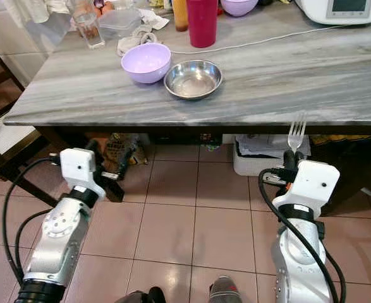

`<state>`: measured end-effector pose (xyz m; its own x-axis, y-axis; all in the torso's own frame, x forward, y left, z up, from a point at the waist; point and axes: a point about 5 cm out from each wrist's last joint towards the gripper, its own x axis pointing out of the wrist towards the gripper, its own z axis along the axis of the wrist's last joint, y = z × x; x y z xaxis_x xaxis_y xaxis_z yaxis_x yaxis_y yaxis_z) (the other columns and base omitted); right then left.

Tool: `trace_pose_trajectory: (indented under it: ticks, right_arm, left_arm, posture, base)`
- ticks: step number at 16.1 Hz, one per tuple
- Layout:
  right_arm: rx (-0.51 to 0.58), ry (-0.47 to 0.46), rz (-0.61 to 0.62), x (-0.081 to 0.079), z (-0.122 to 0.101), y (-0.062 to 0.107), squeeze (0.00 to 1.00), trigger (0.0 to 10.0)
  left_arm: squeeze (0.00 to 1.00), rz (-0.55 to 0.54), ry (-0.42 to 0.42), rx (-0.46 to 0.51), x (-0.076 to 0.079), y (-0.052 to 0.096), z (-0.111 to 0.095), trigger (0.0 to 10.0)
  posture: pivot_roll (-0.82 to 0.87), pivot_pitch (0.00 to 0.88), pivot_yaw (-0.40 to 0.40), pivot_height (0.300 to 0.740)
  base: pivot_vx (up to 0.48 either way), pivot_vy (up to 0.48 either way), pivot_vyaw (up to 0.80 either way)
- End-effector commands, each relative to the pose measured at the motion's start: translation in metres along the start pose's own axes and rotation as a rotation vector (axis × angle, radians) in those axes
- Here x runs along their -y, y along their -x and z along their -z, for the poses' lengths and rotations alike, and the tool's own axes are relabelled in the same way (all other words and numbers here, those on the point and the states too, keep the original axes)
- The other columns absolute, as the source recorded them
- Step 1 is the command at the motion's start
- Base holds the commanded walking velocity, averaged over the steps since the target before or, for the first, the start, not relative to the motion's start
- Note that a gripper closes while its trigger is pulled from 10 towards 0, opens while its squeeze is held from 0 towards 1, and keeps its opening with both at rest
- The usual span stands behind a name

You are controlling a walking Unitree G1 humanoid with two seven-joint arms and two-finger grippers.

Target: Setting the table

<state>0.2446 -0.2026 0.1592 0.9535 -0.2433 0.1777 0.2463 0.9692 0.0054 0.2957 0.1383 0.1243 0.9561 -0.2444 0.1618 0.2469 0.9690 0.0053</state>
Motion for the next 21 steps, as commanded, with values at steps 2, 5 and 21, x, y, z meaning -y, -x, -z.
trace_pose_trajectory:
  ticks: [2,5,21]
  right_arm:
    - [-0.002,-0.013,-0.009,-0.002,0.001,0.003,0.00,10.0]
    - [-0.020,-0.014,0.003,0.001,0.004,0.002,0.00,10.0]
    - [0.004,-0.012,0.001,0.002,-0.001,0.000,0.00,10.0]
  left_arm:
    - [0.00,0.009,0.005,-0.019,-0.002,0.003,0.004,10.0]
    - [0.00,0.035,0.020,-0.016,0.000,0.004,0.005,10.0]
    - [0.00,0.157,-0.038,-0.039,0.008,0.013,0.008,10.0]
  posture:
    - [-0.33,0.190,0.121,0.740]
    - [-0.33,0.190,0.121,0.740]
    - [-0.34,0.201,0.115,0.740]
  base:
    - [0.264,0.000,0.00]
    - [0.376,0.000,0.00]
    - [0.317,0.000,-0.07]
